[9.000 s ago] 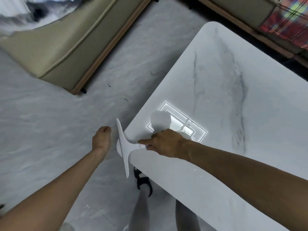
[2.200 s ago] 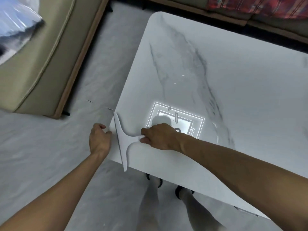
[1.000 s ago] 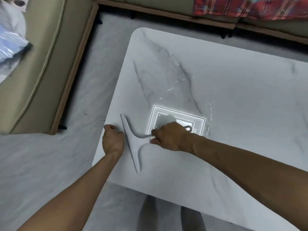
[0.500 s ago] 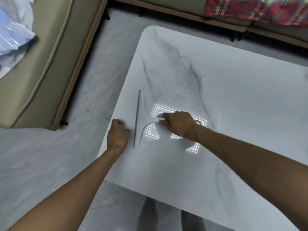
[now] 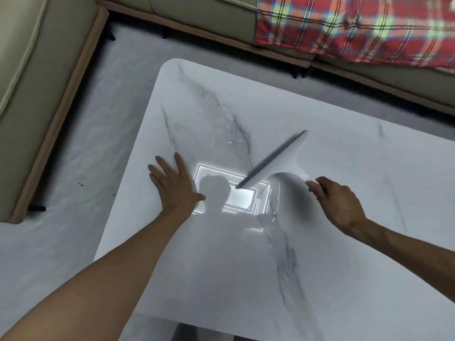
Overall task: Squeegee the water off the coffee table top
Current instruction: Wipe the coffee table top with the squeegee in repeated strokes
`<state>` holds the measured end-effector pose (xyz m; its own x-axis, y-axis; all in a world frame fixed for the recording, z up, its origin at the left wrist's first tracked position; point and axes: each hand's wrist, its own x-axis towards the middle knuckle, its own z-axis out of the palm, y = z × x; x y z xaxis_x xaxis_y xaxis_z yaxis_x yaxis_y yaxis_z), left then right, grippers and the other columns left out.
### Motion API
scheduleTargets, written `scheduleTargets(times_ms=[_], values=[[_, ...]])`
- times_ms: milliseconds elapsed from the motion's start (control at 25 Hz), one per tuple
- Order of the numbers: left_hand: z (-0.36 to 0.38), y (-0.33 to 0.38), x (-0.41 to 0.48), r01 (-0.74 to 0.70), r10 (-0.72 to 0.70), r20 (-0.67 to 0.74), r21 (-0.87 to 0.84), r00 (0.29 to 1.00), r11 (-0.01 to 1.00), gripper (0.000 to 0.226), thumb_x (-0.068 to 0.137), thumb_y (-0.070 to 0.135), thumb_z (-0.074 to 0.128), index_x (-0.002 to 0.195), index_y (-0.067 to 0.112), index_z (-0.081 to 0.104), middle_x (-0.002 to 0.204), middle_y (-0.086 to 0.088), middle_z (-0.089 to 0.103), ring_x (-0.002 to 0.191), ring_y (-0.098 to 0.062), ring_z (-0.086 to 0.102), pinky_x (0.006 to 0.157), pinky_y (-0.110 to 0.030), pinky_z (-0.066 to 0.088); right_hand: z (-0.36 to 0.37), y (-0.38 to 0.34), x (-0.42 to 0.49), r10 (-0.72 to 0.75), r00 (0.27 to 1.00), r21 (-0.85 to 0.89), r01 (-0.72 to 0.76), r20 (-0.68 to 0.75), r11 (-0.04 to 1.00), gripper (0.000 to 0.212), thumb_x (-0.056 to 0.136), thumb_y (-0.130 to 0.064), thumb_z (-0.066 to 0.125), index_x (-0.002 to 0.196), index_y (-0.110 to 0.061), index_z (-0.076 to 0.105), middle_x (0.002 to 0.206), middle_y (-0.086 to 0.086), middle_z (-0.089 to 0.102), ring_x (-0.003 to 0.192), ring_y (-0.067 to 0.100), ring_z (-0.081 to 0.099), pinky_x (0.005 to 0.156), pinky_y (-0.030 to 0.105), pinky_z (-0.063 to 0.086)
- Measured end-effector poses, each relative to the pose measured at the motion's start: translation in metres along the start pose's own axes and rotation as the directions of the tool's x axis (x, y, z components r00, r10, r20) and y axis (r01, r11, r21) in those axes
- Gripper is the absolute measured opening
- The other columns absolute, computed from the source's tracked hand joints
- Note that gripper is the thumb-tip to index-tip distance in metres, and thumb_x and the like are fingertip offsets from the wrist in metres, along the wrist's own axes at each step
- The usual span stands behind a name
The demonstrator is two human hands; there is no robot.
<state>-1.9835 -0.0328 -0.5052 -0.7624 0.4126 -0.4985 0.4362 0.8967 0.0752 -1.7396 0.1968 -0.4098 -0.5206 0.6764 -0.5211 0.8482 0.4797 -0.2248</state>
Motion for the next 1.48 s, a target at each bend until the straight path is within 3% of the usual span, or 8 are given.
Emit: scheduleTargets(times_ms=[160, 240, 400, 600, 920, 1120, 1320, 1480], values=[[-0.006, 0.001, 0.029, 0.06, -0.056, 0.147, -0.026, 0.988, 0.998, 0.15, 0.054, 0.053, 0.087, 0.15, 0.017, -0.022, 0.151, -0.036, -0.024, 0.138, -0.062, -0.012, 0.117, -0.063, 0.002, -0.015, -0.095, 0.1, -0.025, 0.999, 0.328, 0.036, -0.037, 0.944, 0.037, 0.097, -0.045, 0.039, 0.12, -0.019, 0.052, 0.104, 0.017, 0.067, 0.095, 0.038, 0.061, 0.084, 0.045, 0.05], [-0.006, -0.003, 0.038, 0.098, -0.085, 0.208, -0.053, 0.974, 0.994, 0.153, 0.051, 0.053, 0.089, 0.149, 0.018, -0.023, 0.149, -0.038, -0.025, 0.136, -0.064, -0.013, 0.115, -0.064, 0.004, -0.017, -0.146, 0.152, -0.036, 0.999, 0.429, 0.046, -0.031, 0.902, 0.033, 0.096, -0.037, 0.039, 0.126, -0.025, 0.048, 0.11, 0.015, 0.064, 0.094, 0.034, 0.059, 0.068, 0.039, 0.05], [-0.007, -0.003, 0.043, 0.063, -0.055, 0.217, -0.028, 0.975, 0.998, 0.155, 0.048, 0.056, 0.088, 0.15, 0.015, -0.021, 0.148, -0.043, -0.022, 0.134, -0.068, -0.009, 0.114, -0.066, 0.01, -0.009, -0.196, 0.195, -0.123, 0.992, 0.327, 0.126, -0.028, 0.937, 0.031, 0.094, -0.028, 0.036, 0.118, -0.018, 0.054, 0.107, 0.011, 0.063, 0.092, 0.033, 0.054, 0.057, 0.028, 0.034], [-0.009, -0.001, 0.045, 0.048, -0.042, 0.233, -0.02, 0.972, 0.999, 0.155, 0.048, 0.057, 0.088, 0.15, 0.015, -0.022, 0.148, -0.043, -0.02, 0.134, -0.068, -0.008, 0.114, -0.066, 0.013, 0.007, -0.128, 0.15, -0.31, 0.951, 0.106, 0.31, -0.016, 0.945, 0.035, 0.097, -0.031, 0.037, 0.129, -0.028, 0.051, 0.109, 0.012, 0.068, 0.099, 0.039, 0.06, 0.08, 0.038, 0.047], [-0.011, -0.001, 0.041, 0.041, -0.039, 0.231, -0.004, 0.972, 0.999, 0.155, 0.049, 0.06, 0.086, 0.15, 0.014, -0.021, 0.149, -0.044, -0.017, 0.135, -0.068, -0.004, 0.114, -0.065, 0.015, -0.034, 0.016, 0.027, -0.149, 0.978, 0.024, 0.147, 0.149, 0.989, 0.031, 0.096, -0.045, 0.037, 0.122, -0.043, 0.055, 0.078, -0.018, 0.065, 0.076, 0.017, 0.063, 0.071, 0.032, 0.049], [-0.005, -0.003, 0.039, 0.034, -0.035, 0.213, 0.005, 0.976, 0.999, 0.154, 0.048, 0.059, 0.087, 0.15, 0.015, -0.02, 0.148, -0.043, -0.02, 0.135, -0.068, -0.007, 0.112, -0.067, 0.011, -0.048, -0.034, 0.118, -0.159, 0.986, 0.088, 0.163, -0.058, 0.983, 0.037, 0.1, -0.029, 0.037, 0.134, -0.018, 0.048, 0.112, 0.018, 0.066, 0.103, 0.04, 0.059, 0.085, 0.043, 0.049], [-0.002, -0.003, 0.041, 0.075, -0.072, 0.211, -0.007, 0.975, 0.997, 0.155, 0.046, 0.056, 0.09, 0.15, 0.021, -0.021, 0.15, -0.037, -0.026, 0.136, -0.064, -0.014, 0.113, -0.066, 0.006, -0.029, -0.042, 0.13, -0.078, 0.997, 0.2, 0.081, -0.027, 0.976, 0.039, 0.099, -0.025, 0.032, 0.137, -0.026, 0.042, 0.107, 0.016, 0.061, 0.085, 0.037, 0.057, 0.085, 0.049, 0.051], [0.001, 0.011, 0.02, 0.002, -0.008, 0.127, 0.044, 0.992, 0.999, 0.142, 0.05, 0.058, 0.087, 0.152, 0.02, -0.004, 0.154, -0.035, -0.01, 0.141, -0.058, -0.003, 0.114, -0.063, 0.009, -0.008, 0.027, 0.046, -0.064, 0.998, 0.082, 0.062, 0.026, 0.995, 0.044, 0.102, -0.031, 0.033, 0.147, -0.028, 0.033, 0.118, 0.018, 0.065, 0.102, 0.042, 0.058, 0.086, 0.044, 0.048]])
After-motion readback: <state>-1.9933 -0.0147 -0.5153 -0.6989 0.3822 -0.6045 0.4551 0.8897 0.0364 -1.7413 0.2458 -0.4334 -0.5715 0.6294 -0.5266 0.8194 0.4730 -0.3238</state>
